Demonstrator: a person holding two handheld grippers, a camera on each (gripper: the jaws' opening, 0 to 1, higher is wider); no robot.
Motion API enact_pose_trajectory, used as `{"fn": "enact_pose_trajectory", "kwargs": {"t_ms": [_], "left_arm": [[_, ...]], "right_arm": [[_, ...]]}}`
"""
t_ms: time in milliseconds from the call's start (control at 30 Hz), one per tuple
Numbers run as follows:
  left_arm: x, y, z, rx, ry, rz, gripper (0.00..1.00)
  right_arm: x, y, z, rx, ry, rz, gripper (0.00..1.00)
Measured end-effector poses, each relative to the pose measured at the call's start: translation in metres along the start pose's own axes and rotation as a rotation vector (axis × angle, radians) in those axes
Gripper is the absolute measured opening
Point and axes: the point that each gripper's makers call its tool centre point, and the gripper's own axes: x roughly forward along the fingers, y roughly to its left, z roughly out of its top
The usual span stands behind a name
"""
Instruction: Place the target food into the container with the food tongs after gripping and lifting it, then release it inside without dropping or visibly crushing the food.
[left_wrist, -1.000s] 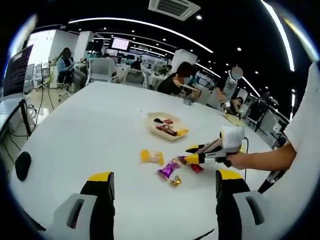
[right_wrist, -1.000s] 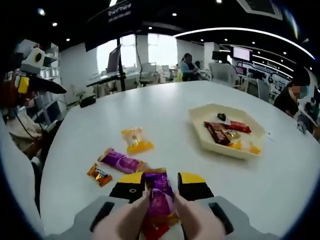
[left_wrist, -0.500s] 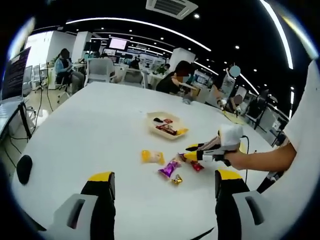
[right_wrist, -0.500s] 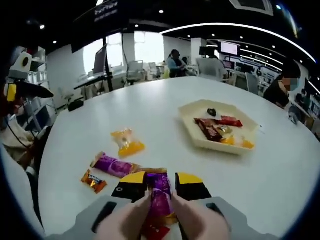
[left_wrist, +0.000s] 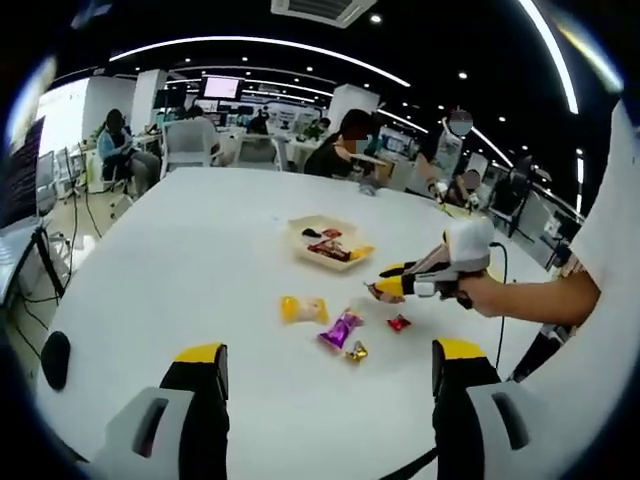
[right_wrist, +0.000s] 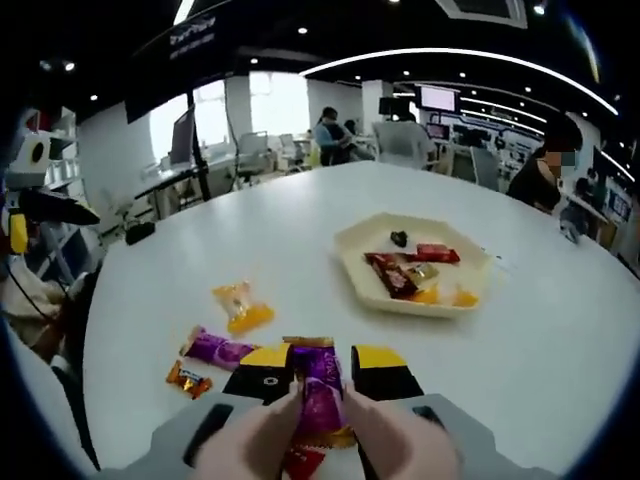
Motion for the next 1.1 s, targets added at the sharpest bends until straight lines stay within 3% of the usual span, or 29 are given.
{"fn": "enact_pose_trajectory", "kwargs": {"t_ms": [267, 367, 533, 633, 733, 1000, 1100], "left_arm": [[0.01, -0.015, -0.005, 0.013, 0.023, -0.058, 0.83], [0.012, -0.017, 0.001, 0.037, 0.027, -0.07, 0.83], [0.013, -0.015, 0.005, 0.029, 0.015, -0.063, 0.83], [0.017, -0.022, 0.005, 0.019, 0.011, -0.079, 0.83], [0.019, -0.035, 0.005, 0.055, 0.039, -0.112, 0.84], [0.022, -0.04, 0.003, 0.062, 0.03, -0.107, 0.84], [0.023, -0.041, 0.004, 0.059, 0.034, -0.113, 0.84]], "right_arm": [[-0.033, -0.032, 0.031, 0.046, -0.074, -0.098, 0.22], [-0.045, -0.049, 0.03, 0.091, -0.104, -0.112, 0.22], [-0.05, -0.058, 0.032, 0.065, -0.098, -0.136, 0.22], [-0.064, -0.065, 0.046, 0.066, -0.126, -0.162, 0.22], [-0.078, -0.07, 0.074, 0.077, -0.184, -0.188, 0.22], [-0.076, -0.078, 0.114, -0.001, -0.237, -0.186, 0.22], [-0.071, -0.092, 0.13, 0.0, -0.254, -0.205, 0.22]]}}
